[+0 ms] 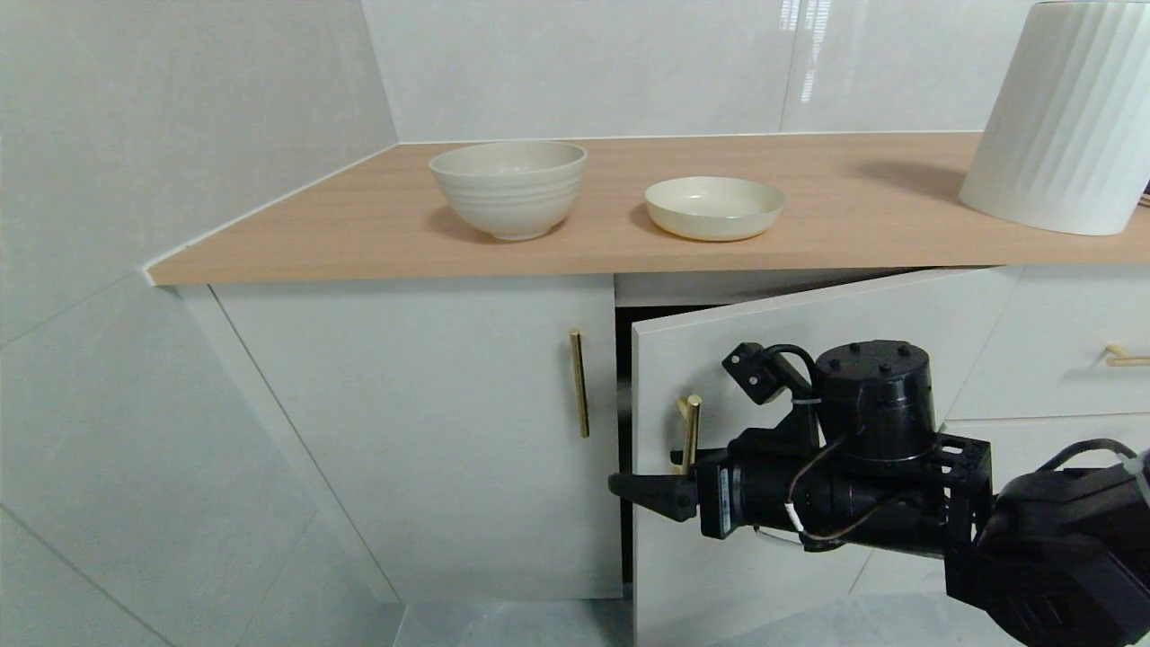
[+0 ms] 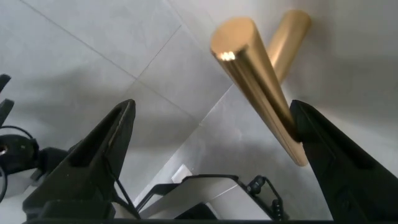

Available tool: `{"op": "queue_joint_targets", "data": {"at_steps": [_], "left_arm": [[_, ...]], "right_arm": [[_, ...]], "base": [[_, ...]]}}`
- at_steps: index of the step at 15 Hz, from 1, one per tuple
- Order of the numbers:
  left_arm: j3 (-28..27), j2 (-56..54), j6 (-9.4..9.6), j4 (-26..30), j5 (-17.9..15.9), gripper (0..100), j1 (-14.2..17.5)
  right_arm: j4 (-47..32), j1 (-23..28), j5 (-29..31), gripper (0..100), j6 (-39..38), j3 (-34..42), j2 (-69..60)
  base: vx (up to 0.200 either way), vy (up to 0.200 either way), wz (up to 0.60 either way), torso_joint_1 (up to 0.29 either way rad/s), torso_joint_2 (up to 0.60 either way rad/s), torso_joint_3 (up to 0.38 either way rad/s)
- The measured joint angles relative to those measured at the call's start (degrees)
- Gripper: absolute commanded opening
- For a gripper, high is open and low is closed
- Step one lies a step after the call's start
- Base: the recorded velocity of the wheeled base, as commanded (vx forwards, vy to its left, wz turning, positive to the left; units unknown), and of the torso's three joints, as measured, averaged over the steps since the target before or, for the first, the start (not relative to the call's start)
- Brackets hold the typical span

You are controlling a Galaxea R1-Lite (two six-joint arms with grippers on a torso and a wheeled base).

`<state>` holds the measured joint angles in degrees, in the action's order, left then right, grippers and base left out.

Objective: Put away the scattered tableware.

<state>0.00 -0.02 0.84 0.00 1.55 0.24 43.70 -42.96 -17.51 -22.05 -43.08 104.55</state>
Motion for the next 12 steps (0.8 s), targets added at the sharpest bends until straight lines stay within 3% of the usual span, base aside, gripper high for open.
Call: {"op": "queue_joint_targets", "data": {"at_steps": [3, 7, 12], "left_arm": [[0.0, 0.0, -0.71, 0.0, 0.0, 100, 0.0], [-2.0, 0.1, 0.68, -0.2, -0.8, 100, 0.0], [-20.4, 10.8, 0.82, 4.6, -9.1, 100, -2.5]], "right_arm": [[0.0, -1.1, 0.0, 100, 0.0, 1.6, -1.4], [-0.2, -3.0, 0.2, 100, 0.2, 2.8, -2.9], [-0.1, -4.0, 0.3, 100, 0.2, 3.2, -3.3]], "base": [[0.000, 0.000, 0.00, 0.000, 0.00, 0.000], [0.000, 0.000, 0.00, 0.000, 0.00, 0.000], [0.000, 0.000, 0.00, 0.000, 0.00, 0.000]]}}
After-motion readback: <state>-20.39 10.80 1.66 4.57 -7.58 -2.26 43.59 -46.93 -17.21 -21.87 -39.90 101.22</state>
